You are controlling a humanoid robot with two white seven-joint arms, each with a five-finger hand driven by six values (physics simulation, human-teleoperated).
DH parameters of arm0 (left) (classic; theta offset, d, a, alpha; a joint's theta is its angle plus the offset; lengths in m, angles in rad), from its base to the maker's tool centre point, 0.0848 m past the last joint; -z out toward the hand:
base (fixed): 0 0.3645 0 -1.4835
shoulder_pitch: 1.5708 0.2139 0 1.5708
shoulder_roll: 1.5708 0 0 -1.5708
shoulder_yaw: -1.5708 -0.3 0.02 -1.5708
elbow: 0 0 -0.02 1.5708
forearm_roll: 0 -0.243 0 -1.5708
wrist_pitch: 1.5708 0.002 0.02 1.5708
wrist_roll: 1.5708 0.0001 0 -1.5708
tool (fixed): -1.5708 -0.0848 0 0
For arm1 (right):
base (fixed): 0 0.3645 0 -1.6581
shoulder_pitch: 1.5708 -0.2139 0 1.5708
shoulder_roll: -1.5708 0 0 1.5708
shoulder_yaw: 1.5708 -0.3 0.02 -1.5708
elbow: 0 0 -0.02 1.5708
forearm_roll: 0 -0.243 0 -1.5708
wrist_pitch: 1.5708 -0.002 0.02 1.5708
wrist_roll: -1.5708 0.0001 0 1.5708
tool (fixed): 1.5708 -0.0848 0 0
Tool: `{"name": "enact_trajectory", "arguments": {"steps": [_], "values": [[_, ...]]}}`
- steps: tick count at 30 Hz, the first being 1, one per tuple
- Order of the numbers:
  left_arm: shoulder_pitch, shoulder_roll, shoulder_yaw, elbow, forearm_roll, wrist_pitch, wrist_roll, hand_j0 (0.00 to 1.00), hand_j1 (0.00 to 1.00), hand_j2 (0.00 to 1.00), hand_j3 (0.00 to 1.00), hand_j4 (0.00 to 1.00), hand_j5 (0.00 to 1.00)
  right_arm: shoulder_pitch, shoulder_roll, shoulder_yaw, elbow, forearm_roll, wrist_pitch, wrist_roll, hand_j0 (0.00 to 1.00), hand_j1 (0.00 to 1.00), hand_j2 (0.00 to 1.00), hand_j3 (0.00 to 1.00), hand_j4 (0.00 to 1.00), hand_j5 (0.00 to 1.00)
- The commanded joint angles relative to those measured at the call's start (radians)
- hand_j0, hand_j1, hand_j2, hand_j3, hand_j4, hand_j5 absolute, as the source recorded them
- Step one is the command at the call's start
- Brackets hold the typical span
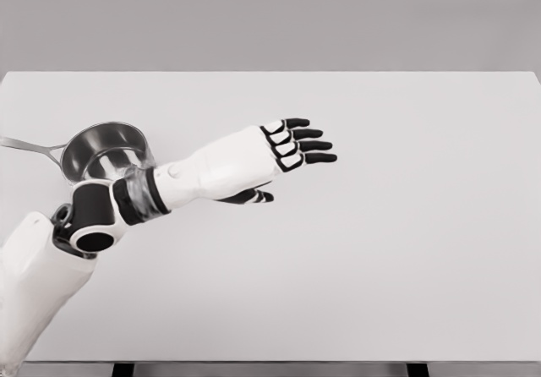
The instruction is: Rotate pot handle
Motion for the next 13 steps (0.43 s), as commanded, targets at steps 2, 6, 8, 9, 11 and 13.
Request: {"name": "enact_trajectory", "arguments": {"steps": [2,6,8,9,11,13], "values": [[0.002,-0.07,-0.011,-0.001,-0.005,0.002,-0.007,1.0,1.0,1.0,1.0,1.0,1.0,0.0,0.0,0.0,0.0,-0.001,0.0,0.0,1.0,1.0,1.0,1.0,1.0,1.0],[0.006,-0.071,-0.005,-0.001,-0.006,0.002,-0.007,1.0,1.0,1.0,1.0,1.0,1.0,0.002,0.0,0.0,0.0,-0.001,0.0,0.0,1.0,1.0,1.0,1.0,1.0,1.0],[0.008,-0.068,-0.002,-0.001,-0.006,0.002,-0.007,1.0,1.0,1.0,1.0,1.0,1.0,0.0,0.0,0.0,-0.001,-0.001,0.0,0.0,1.0,1.0,1.0,1.0,1.0,1.0],[0.008,-0.065,-0.001,-0.001,-0.006,0.002,-0.007,1.0,1.0,1.0,1.0,1.0,1.0,0.0,0.0,0.0,0.0,-0.001,0.0,0.0,1.0,1.0,1.0,1.0,1.0,1.0],[0.009,-0.059,0.002,-0.001,-0.005,0.002,-0.007,1.0,1.0,1.0,1.0,1.0,1.0,0.0,0.0,0.0,0.0,-0.001,0.0,0.0,1.0,1.0,1.0,1.0,1.0,1.0],[0.011,-0.059,0.004,-0.001,-0.005,0.002,-0.007,1.0,1.0,1.0,1.0,1.0,1.0,0.0,0.0,0.0,0.0,-0.001,0.0,0.0,1.0,1.0,1.0,1.0,1.0,1.0]]}}
